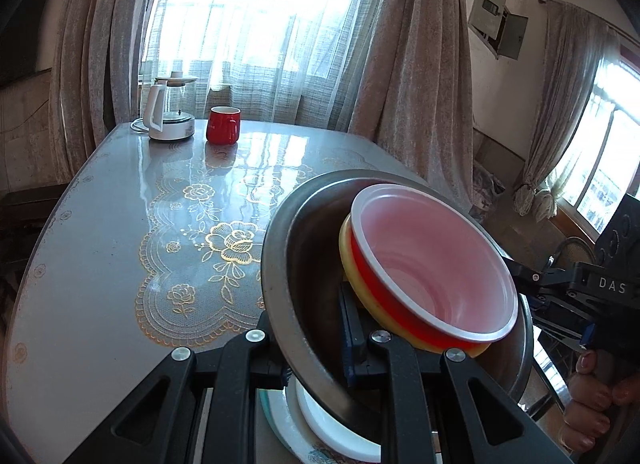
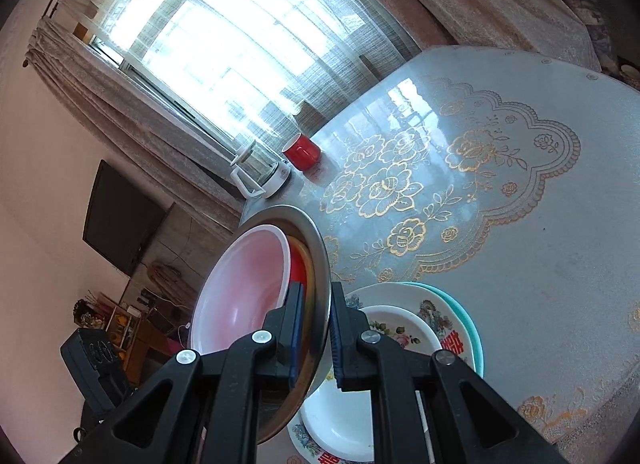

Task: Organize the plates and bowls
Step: 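Lift the steel bowl with both grippers and lower it onto the plate stack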

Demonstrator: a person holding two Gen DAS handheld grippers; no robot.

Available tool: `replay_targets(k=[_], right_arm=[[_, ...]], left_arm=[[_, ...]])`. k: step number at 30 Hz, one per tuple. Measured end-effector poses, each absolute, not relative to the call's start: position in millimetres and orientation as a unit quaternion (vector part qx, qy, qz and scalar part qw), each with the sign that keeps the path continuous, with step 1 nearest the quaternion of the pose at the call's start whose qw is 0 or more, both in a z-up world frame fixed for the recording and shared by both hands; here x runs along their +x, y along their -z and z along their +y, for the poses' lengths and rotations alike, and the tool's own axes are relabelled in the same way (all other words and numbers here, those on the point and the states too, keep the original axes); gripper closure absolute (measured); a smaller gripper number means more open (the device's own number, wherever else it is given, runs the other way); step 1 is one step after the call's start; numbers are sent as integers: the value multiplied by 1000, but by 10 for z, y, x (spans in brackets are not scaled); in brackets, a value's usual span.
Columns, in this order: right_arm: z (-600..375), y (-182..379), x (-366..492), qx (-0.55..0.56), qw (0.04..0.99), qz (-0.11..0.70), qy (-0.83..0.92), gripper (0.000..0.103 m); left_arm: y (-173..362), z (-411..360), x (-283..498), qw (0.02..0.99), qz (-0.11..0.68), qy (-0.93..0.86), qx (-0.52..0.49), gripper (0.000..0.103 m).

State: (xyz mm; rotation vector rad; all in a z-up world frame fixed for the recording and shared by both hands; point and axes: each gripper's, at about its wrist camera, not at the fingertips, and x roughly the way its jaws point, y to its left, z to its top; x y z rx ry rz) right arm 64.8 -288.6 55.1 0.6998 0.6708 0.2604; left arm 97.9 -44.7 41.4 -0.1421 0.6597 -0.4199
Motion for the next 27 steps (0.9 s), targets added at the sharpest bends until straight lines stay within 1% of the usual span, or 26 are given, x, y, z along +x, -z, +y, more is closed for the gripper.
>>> replay_targets(k=[13, 27], right_arm=[[-3096, -431, 330, 350, 875, 320, -96, 91], [-3112, -203, 304, 359, 864, 345, -80, 91]], left_arm=[[-316, -685, 849, 914, 330, 229, -49, 86], [-65, -752, 834, 907, 354, 224, -26, 86]])
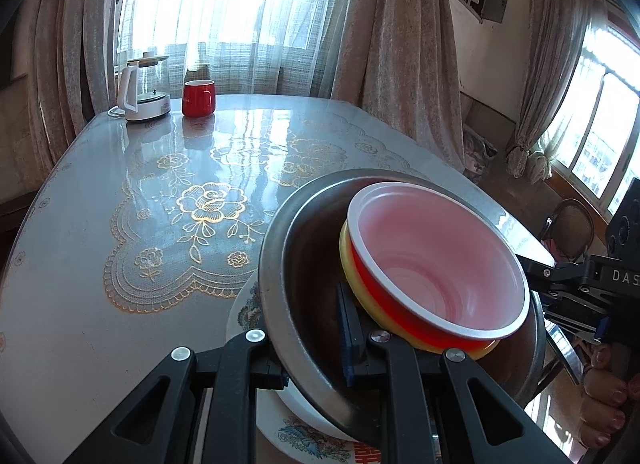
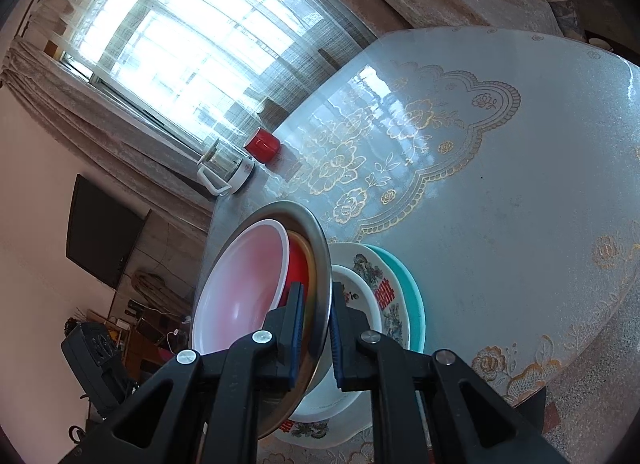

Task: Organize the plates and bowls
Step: 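Lift the steel bowl with both grippers and lower it onto the plate stack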

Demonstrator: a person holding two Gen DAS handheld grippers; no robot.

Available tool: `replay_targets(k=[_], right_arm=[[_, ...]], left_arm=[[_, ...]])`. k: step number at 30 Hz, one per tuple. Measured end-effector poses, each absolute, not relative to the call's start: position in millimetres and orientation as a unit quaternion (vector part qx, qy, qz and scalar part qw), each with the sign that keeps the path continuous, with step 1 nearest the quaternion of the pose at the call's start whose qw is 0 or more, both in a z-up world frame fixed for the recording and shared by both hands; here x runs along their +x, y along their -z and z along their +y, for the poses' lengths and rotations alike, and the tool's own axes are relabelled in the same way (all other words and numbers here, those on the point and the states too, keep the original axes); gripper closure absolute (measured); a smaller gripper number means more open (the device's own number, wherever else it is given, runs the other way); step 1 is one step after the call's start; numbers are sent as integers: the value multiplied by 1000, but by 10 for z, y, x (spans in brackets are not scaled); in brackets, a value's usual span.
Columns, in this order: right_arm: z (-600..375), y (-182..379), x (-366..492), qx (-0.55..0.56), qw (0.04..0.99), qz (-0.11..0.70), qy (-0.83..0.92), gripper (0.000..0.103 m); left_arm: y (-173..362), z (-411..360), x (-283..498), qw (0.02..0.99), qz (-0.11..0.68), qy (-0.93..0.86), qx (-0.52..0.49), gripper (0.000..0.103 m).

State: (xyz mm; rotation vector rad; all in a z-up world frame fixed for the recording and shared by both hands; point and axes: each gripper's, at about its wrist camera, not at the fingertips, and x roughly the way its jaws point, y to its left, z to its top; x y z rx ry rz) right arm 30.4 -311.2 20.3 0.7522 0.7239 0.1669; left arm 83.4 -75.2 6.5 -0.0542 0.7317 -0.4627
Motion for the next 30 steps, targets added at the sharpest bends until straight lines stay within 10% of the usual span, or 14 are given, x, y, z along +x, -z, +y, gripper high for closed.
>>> replay_targets(k=[30], right_arm=[[-3118, 197, 369, 375, 840, 387, -69, 89]], left_arm=[[278, -798, 869, 901, 385, 201, -2, 86]])
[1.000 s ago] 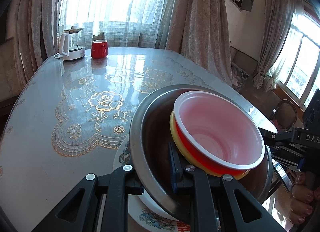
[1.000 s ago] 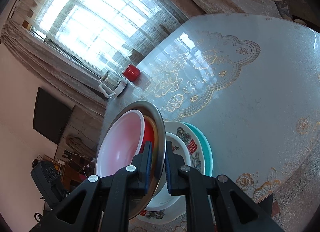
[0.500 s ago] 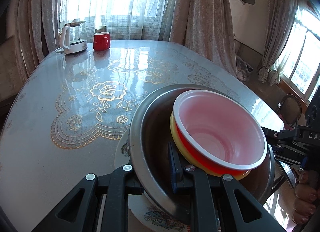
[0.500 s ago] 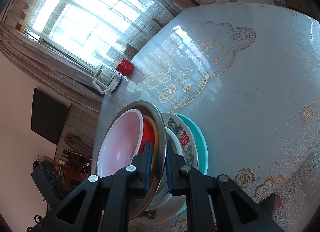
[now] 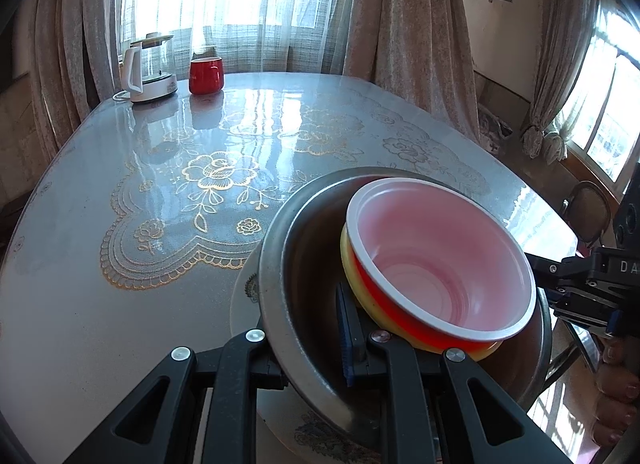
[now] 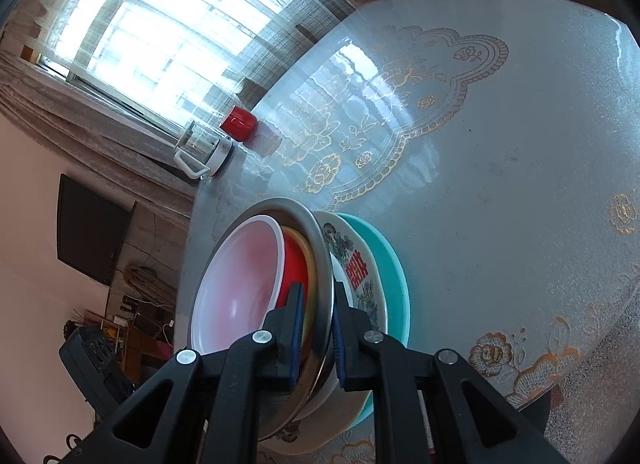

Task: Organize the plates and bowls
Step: 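Lift the steel bowl with both grippers and lower it onto the plate stack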

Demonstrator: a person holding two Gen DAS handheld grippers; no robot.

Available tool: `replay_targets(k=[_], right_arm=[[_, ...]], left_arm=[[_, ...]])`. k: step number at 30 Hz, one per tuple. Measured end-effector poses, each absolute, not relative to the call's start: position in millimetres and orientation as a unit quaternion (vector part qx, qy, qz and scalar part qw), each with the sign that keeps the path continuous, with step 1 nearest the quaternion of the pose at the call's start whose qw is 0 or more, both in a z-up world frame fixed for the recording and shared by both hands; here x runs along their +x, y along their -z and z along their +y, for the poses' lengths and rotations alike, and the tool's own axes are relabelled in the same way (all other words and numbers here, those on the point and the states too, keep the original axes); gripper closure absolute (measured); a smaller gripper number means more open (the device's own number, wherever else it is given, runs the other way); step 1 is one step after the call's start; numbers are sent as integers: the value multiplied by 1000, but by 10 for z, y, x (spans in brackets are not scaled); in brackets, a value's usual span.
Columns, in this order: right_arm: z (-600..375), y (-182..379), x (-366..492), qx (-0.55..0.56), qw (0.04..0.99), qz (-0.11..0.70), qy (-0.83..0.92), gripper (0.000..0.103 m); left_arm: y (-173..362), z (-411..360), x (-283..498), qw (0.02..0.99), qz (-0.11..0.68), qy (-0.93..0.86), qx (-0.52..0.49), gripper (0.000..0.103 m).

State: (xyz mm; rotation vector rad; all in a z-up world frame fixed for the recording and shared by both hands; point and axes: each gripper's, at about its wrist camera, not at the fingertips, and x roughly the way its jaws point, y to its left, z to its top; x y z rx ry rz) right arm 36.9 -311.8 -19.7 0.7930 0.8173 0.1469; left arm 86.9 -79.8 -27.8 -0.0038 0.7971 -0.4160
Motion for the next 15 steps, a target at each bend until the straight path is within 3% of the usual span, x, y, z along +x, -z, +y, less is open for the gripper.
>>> replay_targets(k=[8, 15], right_arm=[[-3088, 198, 258, 368, 836, 399, -82, 83], [-2986, 239, 213, 345, 842, 407, -78, 87]], left_arm=[[281, -789, 851, 903, 381, 201, -1, 86], [266, -787, 830, 901, 383, 202, 2, 86]])
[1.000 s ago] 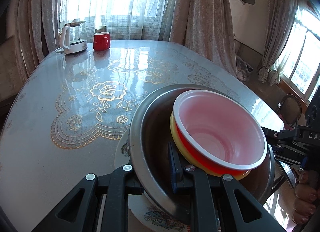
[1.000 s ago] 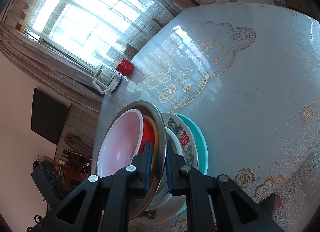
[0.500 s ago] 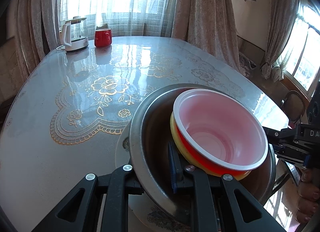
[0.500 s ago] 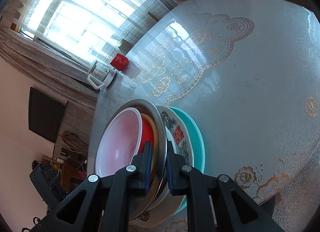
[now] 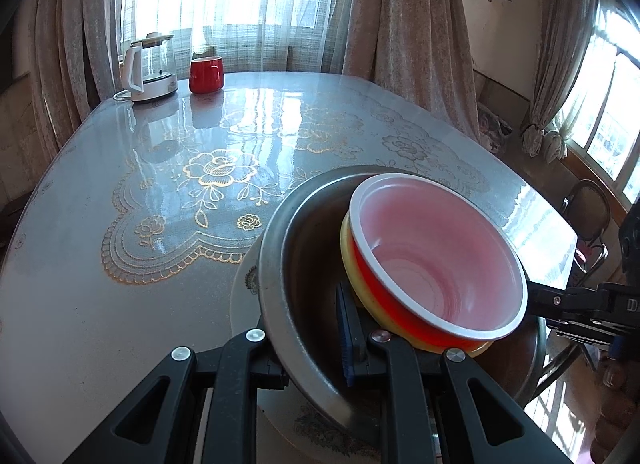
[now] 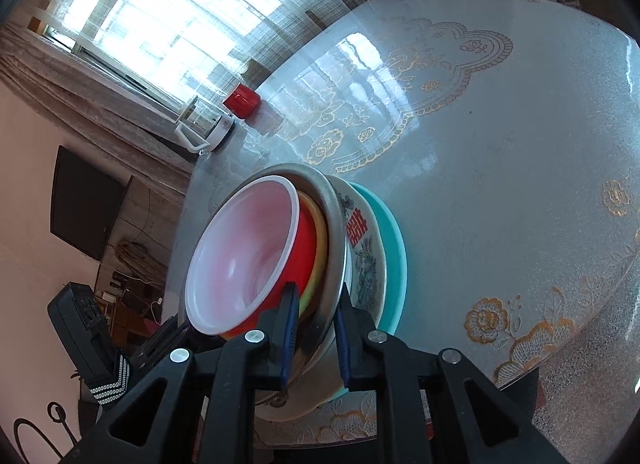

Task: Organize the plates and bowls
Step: 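Lift the steel bowl with both grippers and lower it onto the plate stack, then open both grippers off the steel bowl rim and pull back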

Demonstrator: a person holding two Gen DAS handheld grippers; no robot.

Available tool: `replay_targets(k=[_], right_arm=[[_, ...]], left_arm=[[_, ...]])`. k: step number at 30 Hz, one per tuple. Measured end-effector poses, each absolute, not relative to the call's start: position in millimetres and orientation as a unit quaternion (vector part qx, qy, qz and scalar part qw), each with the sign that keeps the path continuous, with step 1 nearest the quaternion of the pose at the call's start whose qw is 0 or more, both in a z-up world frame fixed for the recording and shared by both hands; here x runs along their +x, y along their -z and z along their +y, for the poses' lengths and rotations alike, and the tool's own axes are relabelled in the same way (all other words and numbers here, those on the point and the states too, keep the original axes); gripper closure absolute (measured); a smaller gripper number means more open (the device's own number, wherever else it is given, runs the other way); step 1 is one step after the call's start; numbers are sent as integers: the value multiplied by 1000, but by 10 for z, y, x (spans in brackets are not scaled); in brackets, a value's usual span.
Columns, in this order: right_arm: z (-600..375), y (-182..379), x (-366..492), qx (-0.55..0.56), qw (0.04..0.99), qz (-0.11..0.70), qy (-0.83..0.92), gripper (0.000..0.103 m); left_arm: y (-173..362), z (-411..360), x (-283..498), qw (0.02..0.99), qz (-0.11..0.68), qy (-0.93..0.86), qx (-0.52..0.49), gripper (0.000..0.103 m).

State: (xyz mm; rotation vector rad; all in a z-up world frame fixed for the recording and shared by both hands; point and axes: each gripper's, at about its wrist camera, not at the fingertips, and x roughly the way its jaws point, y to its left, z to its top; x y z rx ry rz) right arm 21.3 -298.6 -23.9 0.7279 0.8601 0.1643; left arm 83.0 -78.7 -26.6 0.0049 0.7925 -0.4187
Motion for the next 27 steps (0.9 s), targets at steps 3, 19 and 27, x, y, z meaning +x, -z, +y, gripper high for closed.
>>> replay_targets(k=[3, 19, 27], right_arm=[[-3032, 268, 224, 360, 837, 405, -78, 90], [-2959, 204, 234, 339, 848, 400, -79, 87], [-2836, 185, 61, 317, 855, 401, -90, 83]], left_arm=[[242, -749, 802, 900, 383, 210, -2, 83], [178, -600, 585, 905, 374, 203, -3, 75], [92, -520, 458, 909, 362, 203, -9, 74]])
